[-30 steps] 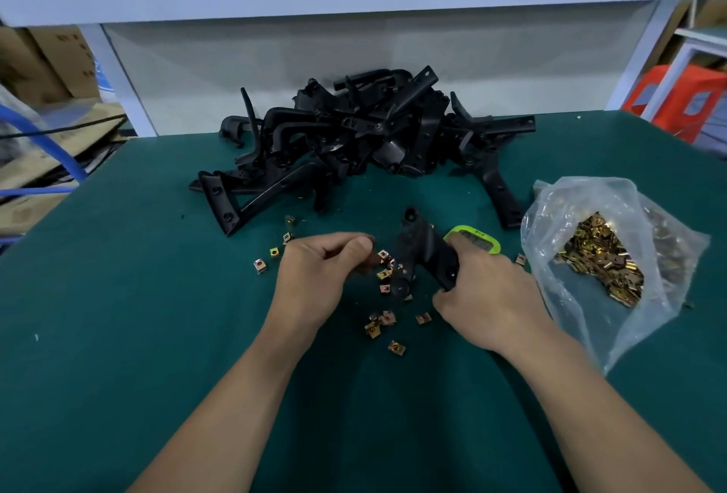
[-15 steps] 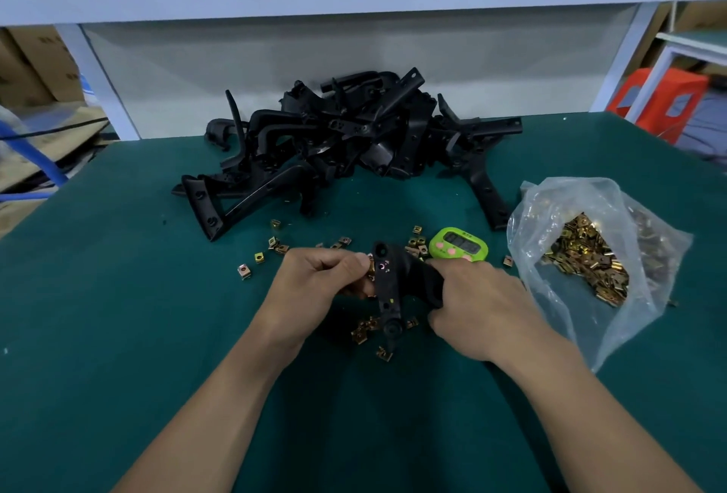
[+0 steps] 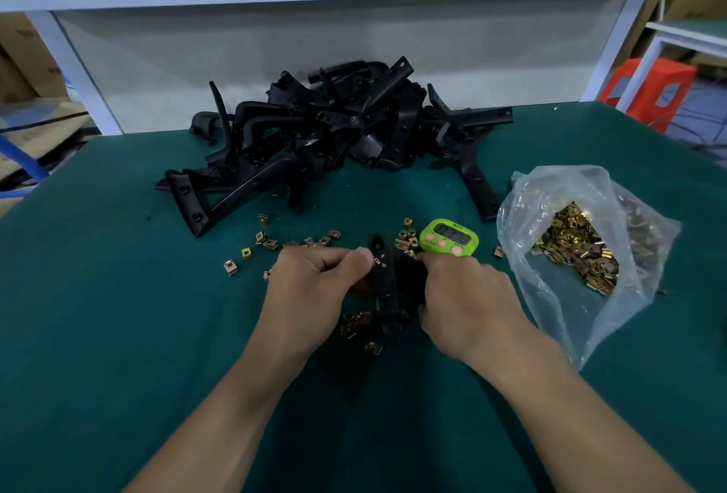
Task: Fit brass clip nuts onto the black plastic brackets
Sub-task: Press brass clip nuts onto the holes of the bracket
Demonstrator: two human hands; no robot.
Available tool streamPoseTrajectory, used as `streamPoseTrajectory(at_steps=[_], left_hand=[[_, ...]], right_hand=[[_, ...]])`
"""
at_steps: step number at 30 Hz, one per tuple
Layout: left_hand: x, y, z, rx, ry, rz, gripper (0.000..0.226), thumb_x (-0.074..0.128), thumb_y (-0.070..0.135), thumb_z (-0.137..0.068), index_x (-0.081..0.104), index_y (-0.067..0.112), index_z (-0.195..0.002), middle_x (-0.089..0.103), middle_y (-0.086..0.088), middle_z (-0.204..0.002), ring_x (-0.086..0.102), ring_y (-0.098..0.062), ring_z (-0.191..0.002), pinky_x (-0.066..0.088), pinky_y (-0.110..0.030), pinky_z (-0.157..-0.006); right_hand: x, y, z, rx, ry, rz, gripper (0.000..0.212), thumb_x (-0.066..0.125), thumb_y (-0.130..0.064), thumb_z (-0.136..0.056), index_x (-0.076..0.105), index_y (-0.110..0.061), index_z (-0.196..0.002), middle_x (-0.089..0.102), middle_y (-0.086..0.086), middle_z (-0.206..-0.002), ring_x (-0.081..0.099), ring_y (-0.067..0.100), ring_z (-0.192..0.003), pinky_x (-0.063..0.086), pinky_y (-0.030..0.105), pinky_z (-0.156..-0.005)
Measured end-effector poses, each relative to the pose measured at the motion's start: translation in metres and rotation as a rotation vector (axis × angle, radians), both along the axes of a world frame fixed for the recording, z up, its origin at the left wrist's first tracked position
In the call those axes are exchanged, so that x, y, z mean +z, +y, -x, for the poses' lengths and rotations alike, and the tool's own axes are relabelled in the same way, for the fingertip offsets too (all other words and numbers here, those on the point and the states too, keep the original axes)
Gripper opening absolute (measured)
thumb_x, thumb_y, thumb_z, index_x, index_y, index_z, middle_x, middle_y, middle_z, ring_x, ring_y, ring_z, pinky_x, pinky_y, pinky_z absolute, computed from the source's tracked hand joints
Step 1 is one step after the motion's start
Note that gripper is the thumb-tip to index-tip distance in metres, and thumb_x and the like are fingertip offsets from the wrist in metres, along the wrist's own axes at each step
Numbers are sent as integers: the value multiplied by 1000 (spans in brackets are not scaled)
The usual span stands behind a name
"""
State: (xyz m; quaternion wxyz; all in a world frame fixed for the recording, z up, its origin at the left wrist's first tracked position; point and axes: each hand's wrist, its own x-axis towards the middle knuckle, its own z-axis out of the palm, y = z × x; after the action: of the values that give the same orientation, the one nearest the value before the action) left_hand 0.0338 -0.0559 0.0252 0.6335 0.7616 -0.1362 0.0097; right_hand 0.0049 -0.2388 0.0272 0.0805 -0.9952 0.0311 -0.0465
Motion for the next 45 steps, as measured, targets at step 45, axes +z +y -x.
streamPoseTrajectory(at_steps=[45], left_hand=[[-11, -20, 6, 90, -321, -787, 22, 76, 38, -86, 74, 18, -97, 61, 3, -94, 53, -18, -94, 32, -25, -74]], right_hand=[[-11, -2, -8, -133, -204, -209, 40, 64, -24, -77, 50, -26, -114, 39, -7, -69, 42, 33, -69, 34, 38, -68]])
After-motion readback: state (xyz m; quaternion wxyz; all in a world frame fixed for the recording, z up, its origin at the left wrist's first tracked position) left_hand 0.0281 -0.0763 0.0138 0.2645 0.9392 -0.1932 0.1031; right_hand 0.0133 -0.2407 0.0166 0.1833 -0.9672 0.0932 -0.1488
